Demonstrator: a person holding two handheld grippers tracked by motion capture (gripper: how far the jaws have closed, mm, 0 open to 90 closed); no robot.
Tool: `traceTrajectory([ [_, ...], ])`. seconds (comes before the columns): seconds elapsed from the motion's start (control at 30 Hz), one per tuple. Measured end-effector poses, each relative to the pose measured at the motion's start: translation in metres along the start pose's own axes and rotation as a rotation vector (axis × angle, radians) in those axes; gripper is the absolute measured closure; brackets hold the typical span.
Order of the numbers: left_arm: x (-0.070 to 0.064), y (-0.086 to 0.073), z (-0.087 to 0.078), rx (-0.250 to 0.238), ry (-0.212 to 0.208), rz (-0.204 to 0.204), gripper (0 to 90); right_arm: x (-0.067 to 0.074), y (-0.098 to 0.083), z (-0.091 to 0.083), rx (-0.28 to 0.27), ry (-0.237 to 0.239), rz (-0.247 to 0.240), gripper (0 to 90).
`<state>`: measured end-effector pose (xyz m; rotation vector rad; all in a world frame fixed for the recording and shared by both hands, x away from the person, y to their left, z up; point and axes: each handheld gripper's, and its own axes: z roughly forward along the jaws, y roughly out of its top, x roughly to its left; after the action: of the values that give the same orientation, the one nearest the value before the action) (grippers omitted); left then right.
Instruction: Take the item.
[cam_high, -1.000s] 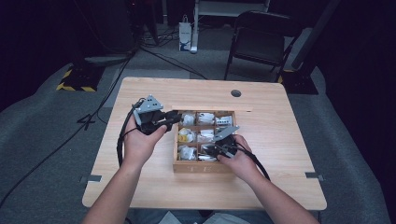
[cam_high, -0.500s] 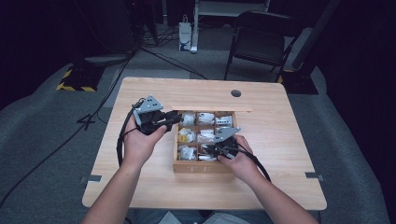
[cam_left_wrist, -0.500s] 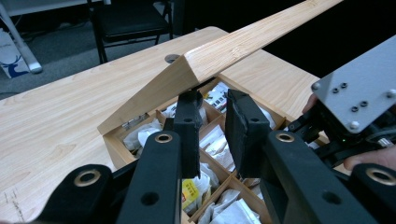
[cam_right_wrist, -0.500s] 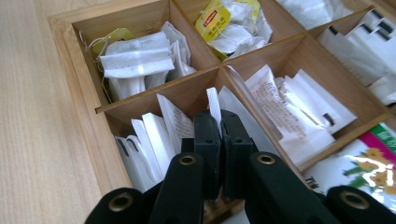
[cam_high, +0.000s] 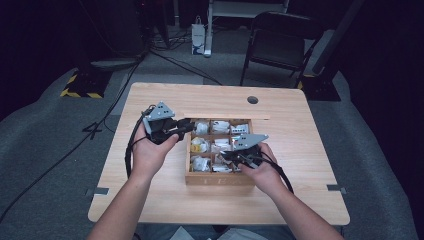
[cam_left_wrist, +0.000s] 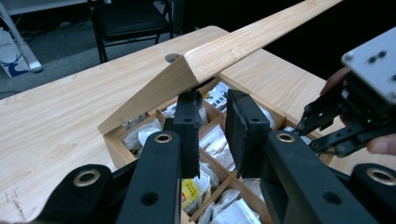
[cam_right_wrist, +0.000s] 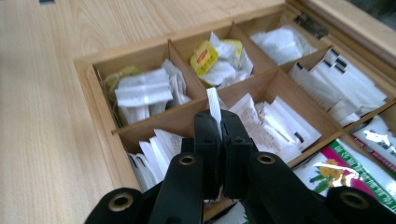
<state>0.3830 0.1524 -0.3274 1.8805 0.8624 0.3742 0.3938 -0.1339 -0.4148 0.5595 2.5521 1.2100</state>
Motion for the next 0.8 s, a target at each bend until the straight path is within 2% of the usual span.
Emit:
traceTrajectory([
  [0.07,0.0,0.0,0.0,0.002,-0.001,0.002,74.6,-0.001,0.002,-0.006,-0.033,0.01,0.014,87.0],
  [0.27,0.0,0.001,0.0,0.0,-0.001,0.005,74.6,-0.002,0.007,-0.017,-0.074,0.014,0.013,87.0],
  [0.67,0.0,0.001,-0.001,0.0,-0.002,0.001,74.6,-0.002,0.012,-0.028,-0.101,0.026,0.027,87.0],
  [0.8,0.0,0.001,-0.001,0.001,-0.003,0.001,74.6,-0.005,0.012,-0.035,-0.103,0.016,0.023,86.9],
])
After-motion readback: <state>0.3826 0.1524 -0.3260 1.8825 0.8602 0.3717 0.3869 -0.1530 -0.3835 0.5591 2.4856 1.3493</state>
